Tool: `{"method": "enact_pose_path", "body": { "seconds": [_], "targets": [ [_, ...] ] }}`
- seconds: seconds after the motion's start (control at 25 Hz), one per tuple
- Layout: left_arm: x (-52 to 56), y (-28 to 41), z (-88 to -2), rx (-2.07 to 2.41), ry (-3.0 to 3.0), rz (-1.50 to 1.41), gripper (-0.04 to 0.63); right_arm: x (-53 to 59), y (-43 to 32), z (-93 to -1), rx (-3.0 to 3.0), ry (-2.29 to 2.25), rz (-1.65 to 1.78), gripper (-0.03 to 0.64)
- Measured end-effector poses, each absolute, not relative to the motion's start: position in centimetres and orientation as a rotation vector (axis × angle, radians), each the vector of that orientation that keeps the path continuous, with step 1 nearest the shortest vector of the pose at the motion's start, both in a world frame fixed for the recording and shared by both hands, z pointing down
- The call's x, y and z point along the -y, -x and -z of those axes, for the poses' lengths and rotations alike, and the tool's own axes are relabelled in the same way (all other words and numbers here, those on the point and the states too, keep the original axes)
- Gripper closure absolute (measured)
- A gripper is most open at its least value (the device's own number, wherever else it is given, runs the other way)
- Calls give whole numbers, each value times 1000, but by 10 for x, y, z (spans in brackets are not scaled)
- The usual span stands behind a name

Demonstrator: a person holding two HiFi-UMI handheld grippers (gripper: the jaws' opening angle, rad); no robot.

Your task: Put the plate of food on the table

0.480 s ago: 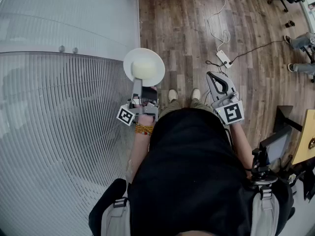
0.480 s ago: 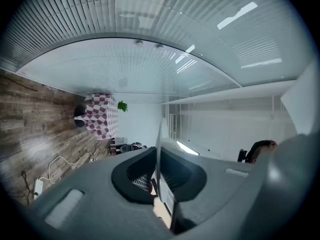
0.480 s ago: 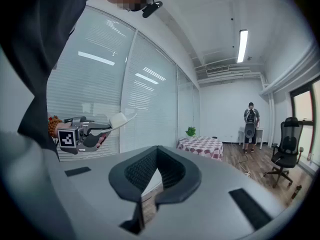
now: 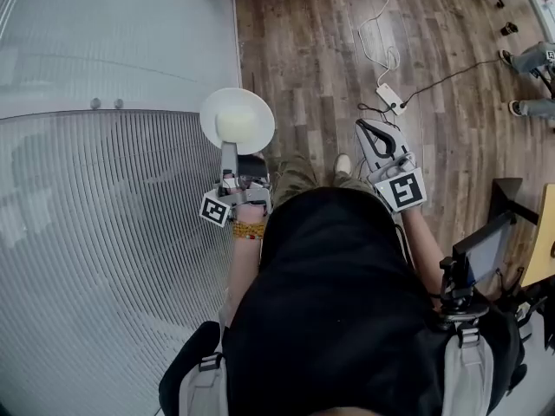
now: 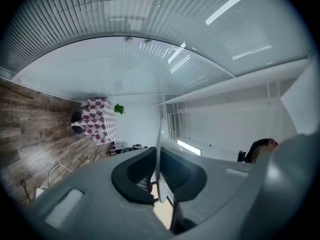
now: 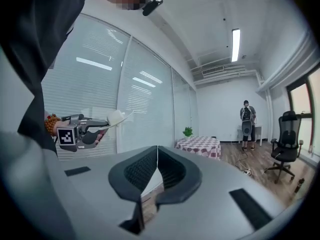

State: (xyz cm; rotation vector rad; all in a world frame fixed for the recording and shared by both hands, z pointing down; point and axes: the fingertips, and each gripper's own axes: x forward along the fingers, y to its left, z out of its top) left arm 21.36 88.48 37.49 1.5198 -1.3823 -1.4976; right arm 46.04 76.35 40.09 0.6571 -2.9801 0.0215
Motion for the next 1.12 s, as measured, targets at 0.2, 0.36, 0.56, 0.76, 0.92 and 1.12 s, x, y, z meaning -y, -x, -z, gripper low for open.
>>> {"method": "enact_pose_path", "body": {
  "seconds": [0.2, 0.36, 0.56, 0.76, 0.92, 1.12],
  "targets": [
    [-869, -232, -402, 1402, -1439, 1493, 580, -730, -506, -415, 2894, -905, -61, 606],
    [-839, -231, -407, 1364, -1454, 1492, 580, -702, -519, -422, 2835, -957, -62, 606],
    [-793, -215, -420, 1283, -1487, 1521, 580, -671, -509, -430, 2808, -1026, -31, 606],
    [-717, -172, -436, 1254, -1443, 1511, 580, -620, -481, -447, 2734, -1127, -66, 606],
    [-639, -144, -424, 1177, -1506, 1500, 580, -571, -460, -447, 2664, -1173, -108, 606],
    [-555, -108, -420, 1143, -1479, 1442, 580, -490, -418, -438, 2659, -1217, -285, 606]
  ]
}}
